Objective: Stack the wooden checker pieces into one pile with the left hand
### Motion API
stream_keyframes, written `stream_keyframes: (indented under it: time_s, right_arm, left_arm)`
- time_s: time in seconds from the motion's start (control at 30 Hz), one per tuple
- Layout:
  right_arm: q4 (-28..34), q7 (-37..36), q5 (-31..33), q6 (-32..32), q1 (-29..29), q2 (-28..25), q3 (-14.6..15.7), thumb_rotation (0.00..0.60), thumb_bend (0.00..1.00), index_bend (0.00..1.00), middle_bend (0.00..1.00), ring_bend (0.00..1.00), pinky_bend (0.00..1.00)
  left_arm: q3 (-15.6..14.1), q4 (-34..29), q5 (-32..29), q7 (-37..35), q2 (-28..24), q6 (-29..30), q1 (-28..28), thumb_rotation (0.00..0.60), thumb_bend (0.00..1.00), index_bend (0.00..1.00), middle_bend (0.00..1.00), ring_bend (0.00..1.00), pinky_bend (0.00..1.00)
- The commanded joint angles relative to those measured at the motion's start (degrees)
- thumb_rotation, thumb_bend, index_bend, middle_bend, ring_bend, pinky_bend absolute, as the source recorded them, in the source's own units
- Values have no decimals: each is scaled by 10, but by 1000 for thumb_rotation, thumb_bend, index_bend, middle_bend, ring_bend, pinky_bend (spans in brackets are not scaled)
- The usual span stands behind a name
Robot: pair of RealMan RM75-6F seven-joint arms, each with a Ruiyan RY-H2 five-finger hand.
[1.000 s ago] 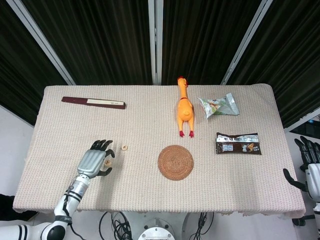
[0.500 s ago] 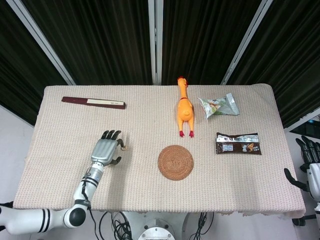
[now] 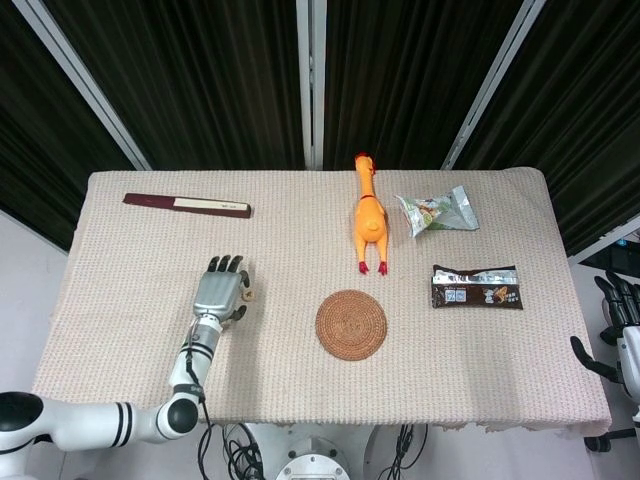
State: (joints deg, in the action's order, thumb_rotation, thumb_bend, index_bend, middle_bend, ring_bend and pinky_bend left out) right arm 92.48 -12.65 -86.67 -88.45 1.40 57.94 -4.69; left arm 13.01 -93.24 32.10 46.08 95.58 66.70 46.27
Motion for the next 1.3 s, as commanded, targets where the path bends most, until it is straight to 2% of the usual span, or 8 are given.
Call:
stream_keyframes:
  time_s: [0.03,0.2,0.7,1.3]
  right_arm:
    - [0,0,0,-1,0,0,0,600,258,0,0,0,0]
    - [0,0,1,-1,0,0,-1,600,259,0,0,0,0]
    - [-1,-8,2,0,-1,-3,-1,600,259,0,0,0,0]
    - [-1,-7,4,4,2,-2,-2,600,259,0,0,0,0]
  left_arm:
    - [-2,9,-3,-4,4,-3,2,600,277,385,51,0,0]
    - [-14,34,15,-9,12,-5,3,600,277,383,50,0,0]
    - [-22,80,50,-41,36,-28,6,600,277,407,51,0,0]
    - [-16,81,53,-49,38,-25,2,600,285,505,77,0,0]
